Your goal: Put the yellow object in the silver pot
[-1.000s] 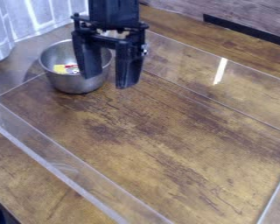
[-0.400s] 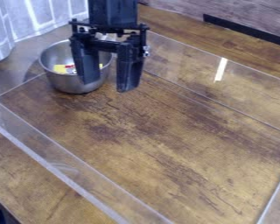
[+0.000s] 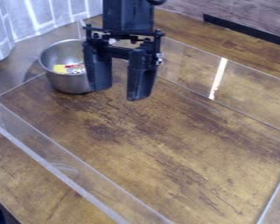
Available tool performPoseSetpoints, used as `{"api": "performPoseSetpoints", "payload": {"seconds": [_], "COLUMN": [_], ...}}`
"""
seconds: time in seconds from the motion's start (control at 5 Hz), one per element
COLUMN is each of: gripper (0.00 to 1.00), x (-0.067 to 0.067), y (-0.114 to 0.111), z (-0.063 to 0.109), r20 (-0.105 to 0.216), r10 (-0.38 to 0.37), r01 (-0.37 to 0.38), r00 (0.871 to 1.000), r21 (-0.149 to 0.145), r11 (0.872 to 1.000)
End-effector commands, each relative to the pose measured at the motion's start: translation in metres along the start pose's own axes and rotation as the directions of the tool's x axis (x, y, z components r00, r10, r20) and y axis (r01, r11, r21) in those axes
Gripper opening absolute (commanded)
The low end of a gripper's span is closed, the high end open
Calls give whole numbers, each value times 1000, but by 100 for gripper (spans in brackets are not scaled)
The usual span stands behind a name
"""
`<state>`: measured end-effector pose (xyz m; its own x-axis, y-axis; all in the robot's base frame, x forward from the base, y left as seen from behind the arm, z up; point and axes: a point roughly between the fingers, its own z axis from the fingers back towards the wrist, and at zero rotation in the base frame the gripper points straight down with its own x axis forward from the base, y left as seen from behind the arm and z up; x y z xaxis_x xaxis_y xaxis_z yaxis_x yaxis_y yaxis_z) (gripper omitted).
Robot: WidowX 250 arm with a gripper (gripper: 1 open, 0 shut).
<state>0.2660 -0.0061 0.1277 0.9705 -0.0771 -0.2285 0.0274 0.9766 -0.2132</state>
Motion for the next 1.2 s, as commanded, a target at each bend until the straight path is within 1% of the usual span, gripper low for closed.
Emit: {"api": "performPoseSetpoints", "payload": {"seconds": [0.0, 0.2, 0.6, 0.8, 1.0], "gripper": [100, 100, 100, 100, 100], "x": [-7, -6, 2, 16, 40], "y": [13, 10, 0, -8, -23], "z": [19, 13, 6, 8, 13], "r20": [64, 58, 60, 70, 97], "r10": [-24, -11, 4, -43, -93], "r01": [24, 11, -4, 42, 91], "r00": [998, 998, 998, 997, 991], "r21": [11, 6, -1, 11, 33], "r11": [1000, 1000, 1000, 999, 995]}}
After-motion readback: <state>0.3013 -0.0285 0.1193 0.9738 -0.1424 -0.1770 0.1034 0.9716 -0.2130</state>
